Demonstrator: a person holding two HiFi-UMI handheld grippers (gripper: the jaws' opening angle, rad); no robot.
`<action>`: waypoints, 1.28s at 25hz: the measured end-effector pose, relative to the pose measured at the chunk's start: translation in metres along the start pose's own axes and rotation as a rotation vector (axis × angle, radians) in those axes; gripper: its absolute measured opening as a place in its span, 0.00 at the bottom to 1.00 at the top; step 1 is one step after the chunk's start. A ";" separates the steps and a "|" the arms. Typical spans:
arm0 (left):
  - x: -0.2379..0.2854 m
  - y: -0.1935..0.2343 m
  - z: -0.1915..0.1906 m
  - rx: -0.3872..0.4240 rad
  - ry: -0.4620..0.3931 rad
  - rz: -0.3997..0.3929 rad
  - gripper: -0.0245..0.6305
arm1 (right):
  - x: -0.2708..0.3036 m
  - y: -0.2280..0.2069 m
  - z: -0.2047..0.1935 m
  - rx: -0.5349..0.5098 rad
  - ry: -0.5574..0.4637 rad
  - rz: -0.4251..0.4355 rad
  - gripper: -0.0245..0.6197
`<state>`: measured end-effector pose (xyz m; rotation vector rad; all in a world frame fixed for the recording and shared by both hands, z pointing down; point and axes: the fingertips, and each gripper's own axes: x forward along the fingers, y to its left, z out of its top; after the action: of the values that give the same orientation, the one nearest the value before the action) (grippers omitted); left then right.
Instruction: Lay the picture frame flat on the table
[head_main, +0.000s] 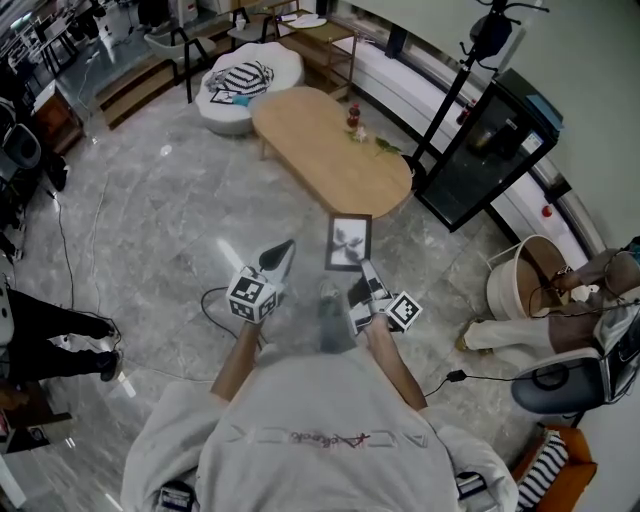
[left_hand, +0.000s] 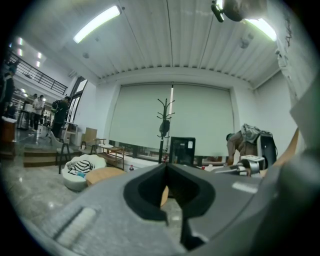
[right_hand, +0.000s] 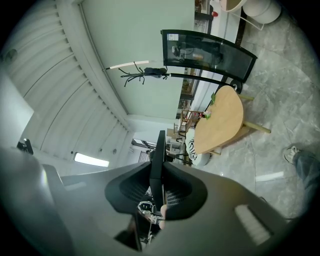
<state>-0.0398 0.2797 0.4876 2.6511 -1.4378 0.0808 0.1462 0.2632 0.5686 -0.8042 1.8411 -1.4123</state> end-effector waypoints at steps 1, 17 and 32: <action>0.002 0.002 0.001 0.002 0.001 -0.001 0.04 | 0.003 0.000 0.002 0.007 -0.005 0.005 0.15; 0.071 0.059 -0.002 0.002 0.022 0.001 0.04 | 0.078 -0.035 0.037 0.032 -0.012 0.005 0.15; 0.176 0.144 0.034 -0.008 0.022 0.001 0.04 | 0.196 -0.045 0.108 0.019 -0.001 -0.007 0.15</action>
<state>-0.0642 0.0513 0.4847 2.6347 -1.4301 0.1031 0.1225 0.0357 0.5642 -0.8030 1.8230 -1.4312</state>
